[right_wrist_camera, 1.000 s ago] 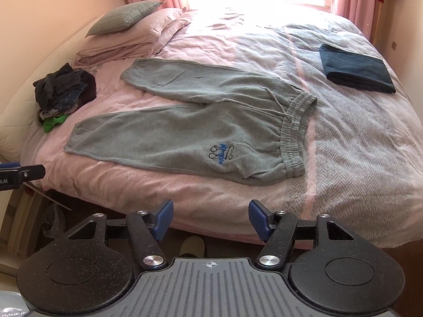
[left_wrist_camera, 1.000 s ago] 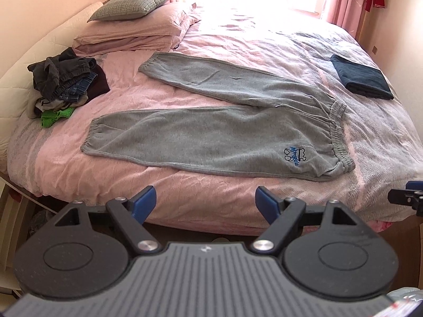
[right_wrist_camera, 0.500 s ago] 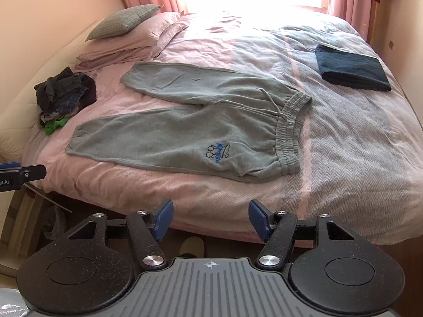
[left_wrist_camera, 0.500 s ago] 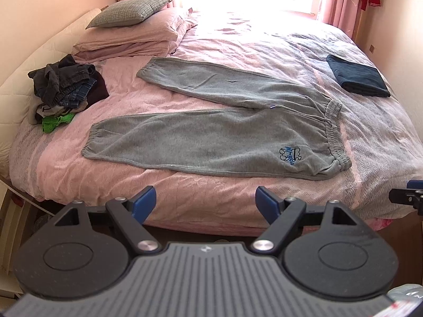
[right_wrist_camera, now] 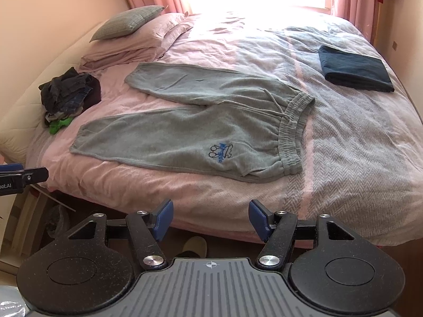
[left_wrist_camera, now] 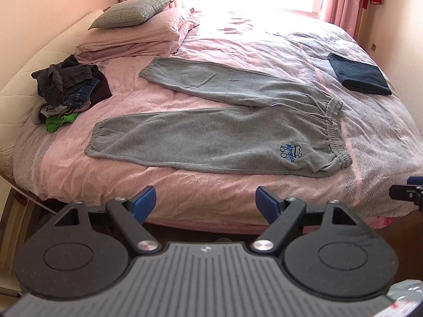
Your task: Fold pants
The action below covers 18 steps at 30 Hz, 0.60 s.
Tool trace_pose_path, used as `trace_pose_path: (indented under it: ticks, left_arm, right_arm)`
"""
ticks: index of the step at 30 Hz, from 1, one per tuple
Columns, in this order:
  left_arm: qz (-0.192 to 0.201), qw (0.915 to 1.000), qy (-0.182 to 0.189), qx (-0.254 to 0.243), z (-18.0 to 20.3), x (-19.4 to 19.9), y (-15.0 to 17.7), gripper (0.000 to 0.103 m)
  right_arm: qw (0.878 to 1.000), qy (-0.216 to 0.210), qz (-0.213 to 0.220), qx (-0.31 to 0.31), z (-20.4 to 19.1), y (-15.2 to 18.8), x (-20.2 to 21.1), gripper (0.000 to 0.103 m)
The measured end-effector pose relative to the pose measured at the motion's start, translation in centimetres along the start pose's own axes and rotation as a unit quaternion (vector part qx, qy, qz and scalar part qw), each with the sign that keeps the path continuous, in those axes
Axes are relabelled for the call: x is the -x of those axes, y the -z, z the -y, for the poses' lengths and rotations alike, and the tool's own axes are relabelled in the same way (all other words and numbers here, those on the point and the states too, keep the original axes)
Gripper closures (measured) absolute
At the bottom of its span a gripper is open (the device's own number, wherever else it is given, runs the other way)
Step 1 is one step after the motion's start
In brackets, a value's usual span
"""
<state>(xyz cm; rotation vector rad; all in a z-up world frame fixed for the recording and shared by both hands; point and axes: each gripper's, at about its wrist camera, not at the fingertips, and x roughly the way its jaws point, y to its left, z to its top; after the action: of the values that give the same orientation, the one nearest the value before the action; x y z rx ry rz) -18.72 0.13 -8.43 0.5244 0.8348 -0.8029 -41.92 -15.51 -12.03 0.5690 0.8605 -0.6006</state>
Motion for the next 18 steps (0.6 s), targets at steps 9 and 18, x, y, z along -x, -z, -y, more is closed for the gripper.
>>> trace_pose_path:
  ticks: [9,18]
  left_arm:
    - [0.000,1.0000,-0.004,0.003,-0.31,0.35,0.24,0.023]
    - [0.000,0.9999,-0.007,0.009,-0.64,0.39,0.36,0.023]
  right_arm:
    - [1.000,-0.007,-0.003,0.006,-0.28,-0.09,-0.26,0.043]
    - [1.000,-0.010,-0.004,0.015,-0.71,-0.29,-0.57,0.043]
